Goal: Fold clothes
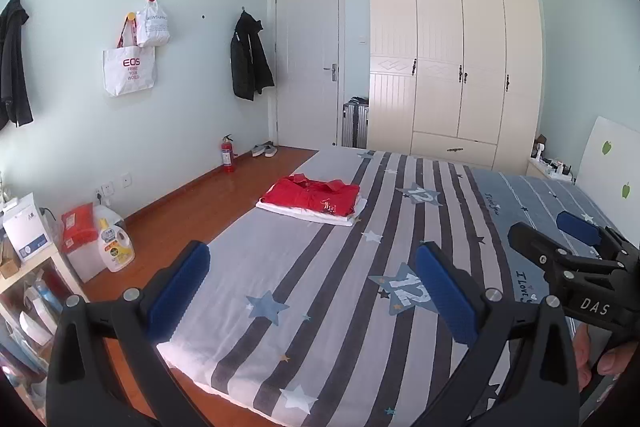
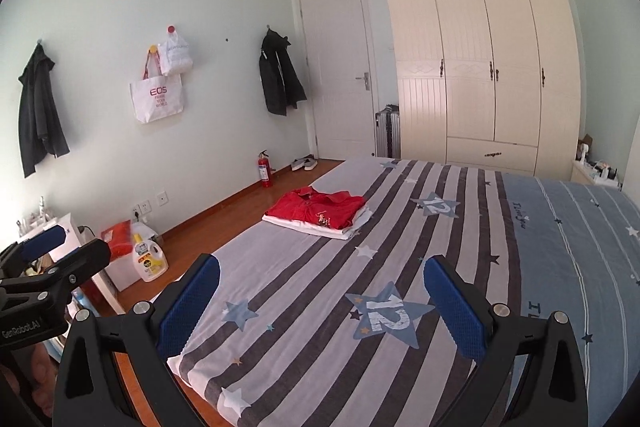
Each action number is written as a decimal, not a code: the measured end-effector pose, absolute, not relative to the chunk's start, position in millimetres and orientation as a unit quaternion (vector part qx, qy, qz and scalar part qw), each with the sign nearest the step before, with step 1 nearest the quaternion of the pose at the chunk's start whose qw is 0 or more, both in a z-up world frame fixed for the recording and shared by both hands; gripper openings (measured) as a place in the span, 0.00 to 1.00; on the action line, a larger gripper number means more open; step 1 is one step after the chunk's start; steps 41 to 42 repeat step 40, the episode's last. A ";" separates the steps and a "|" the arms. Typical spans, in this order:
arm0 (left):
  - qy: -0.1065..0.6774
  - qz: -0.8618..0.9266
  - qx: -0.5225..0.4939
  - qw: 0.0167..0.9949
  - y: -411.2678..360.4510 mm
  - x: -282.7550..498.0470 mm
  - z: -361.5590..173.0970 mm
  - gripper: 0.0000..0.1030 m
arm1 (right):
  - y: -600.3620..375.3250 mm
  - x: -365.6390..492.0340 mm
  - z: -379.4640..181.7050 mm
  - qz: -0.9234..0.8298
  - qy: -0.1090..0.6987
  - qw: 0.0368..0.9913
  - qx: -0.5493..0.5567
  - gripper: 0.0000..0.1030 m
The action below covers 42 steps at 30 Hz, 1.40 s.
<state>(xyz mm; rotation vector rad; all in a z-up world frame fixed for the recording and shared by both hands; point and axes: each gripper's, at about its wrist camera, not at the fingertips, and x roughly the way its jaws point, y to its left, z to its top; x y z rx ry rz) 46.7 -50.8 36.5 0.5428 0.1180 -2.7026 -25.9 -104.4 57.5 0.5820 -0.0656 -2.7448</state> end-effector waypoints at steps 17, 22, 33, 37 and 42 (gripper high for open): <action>0.045 -0.962 0.192 0.189 -44.9 39.8 29.0 0.99 | -101.1 -30.1 48.5 -0.966 -0.020 0.163 0.202 0.98; 0.046 -0.961 0.191 0.193 -40.2 41.1 27.1 0.99 | -101.7 -29.6 48.3 -0.965 -0.021 0.164 0.202 0.98; 0.047 -0.961 0.194 0.190 -41.6 36.6 25.5 0.99 | -101.8 -30.2 48.7 -0.965 -0.018 0.164 0.203 0.98; 0.052 -0.962 0.190 0.190 -45.4 36.5 25.6 0.99 | -102.6 -29.9 48.4 -0.965 -0.016 0.164 0.203 0.98; 0.054 -0.962 0.188 0.190 -47.2 37.9 26.0 0.99 | -102.7 -30.2 48.2 -0.965 -0.015 0.165 0.203 0.98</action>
